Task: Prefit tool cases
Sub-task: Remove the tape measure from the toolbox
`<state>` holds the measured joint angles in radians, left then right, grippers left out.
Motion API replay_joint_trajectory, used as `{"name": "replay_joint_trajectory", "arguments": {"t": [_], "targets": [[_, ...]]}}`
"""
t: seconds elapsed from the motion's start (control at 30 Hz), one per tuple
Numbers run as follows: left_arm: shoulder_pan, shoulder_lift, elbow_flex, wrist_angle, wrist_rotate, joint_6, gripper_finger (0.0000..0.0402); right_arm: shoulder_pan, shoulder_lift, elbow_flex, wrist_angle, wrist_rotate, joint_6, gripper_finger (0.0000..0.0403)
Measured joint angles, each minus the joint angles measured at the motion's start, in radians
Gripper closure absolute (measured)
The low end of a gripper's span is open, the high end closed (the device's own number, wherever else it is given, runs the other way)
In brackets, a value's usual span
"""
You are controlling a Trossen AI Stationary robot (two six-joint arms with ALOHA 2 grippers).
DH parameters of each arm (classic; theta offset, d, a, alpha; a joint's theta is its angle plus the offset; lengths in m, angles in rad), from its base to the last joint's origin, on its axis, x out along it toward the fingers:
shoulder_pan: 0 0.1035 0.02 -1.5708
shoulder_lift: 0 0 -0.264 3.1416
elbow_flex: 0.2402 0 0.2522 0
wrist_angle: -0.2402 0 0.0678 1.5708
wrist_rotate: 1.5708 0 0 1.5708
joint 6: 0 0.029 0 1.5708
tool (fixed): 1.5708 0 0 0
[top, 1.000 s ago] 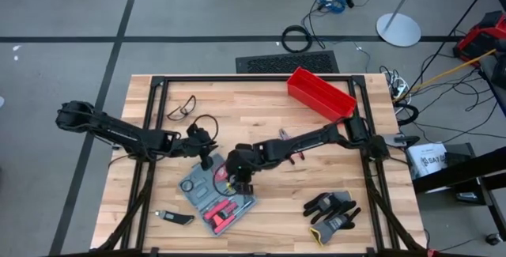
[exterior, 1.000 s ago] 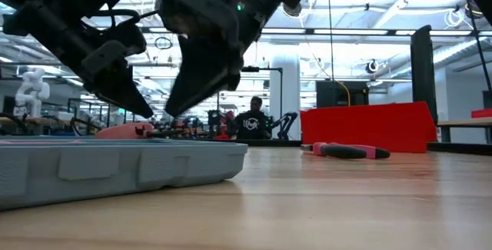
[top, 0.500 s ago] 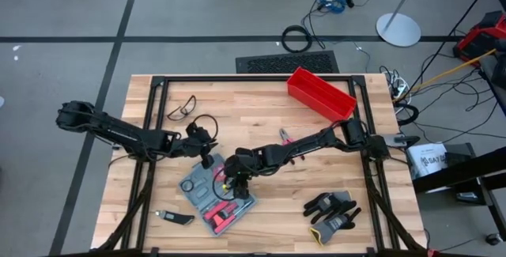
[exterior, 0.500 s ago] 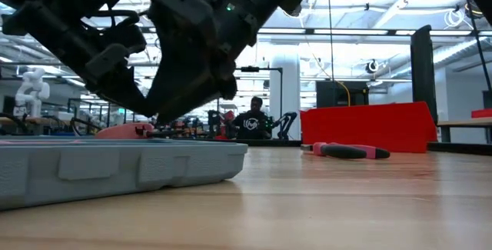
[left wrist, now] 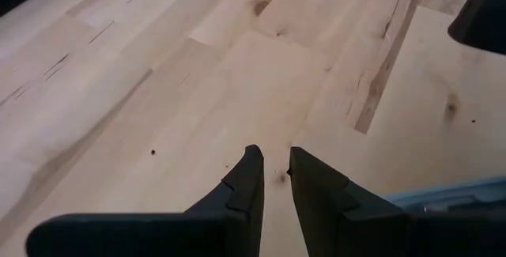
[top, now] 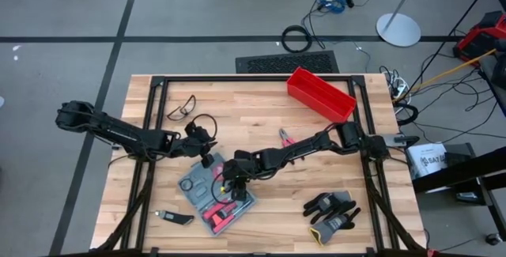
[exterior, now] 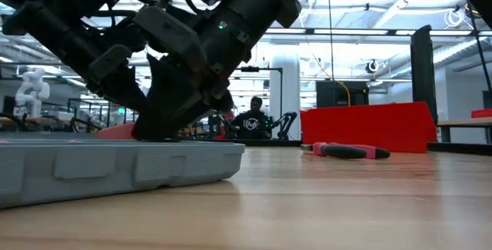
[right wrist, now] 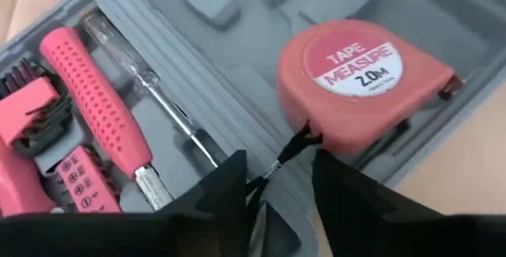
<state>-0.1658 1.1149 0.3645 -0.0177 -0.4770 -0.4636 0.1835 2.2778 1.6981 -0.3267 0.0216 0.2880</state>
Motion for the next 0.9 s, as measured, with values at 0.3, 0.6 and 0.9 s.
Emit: {"name": "replay_joint_trajectory", "arguments": {"t": [0.3, 0.6, 0.9], "targets": [[0.0, 0.0, 0.0, 0.001, -0.002, -0.002, 0.0333, -0.008, -0.08, -0.005, -0.118, 0.099, -0.093, 0.0399], [0.0, 0.0, -0.001, 0.006, -0.03, -0.002, 0.0333, -0.054, -0.193, -0.004, -0.32, 0.316, -0.129, 0.0402], [0.0, 0.0, -0.001, 0.008, -0.047, -0.002, 0.0333, -0.19, -0.176, -0.004, -0.301, 0.28, -0.196, 0.0402]]}}
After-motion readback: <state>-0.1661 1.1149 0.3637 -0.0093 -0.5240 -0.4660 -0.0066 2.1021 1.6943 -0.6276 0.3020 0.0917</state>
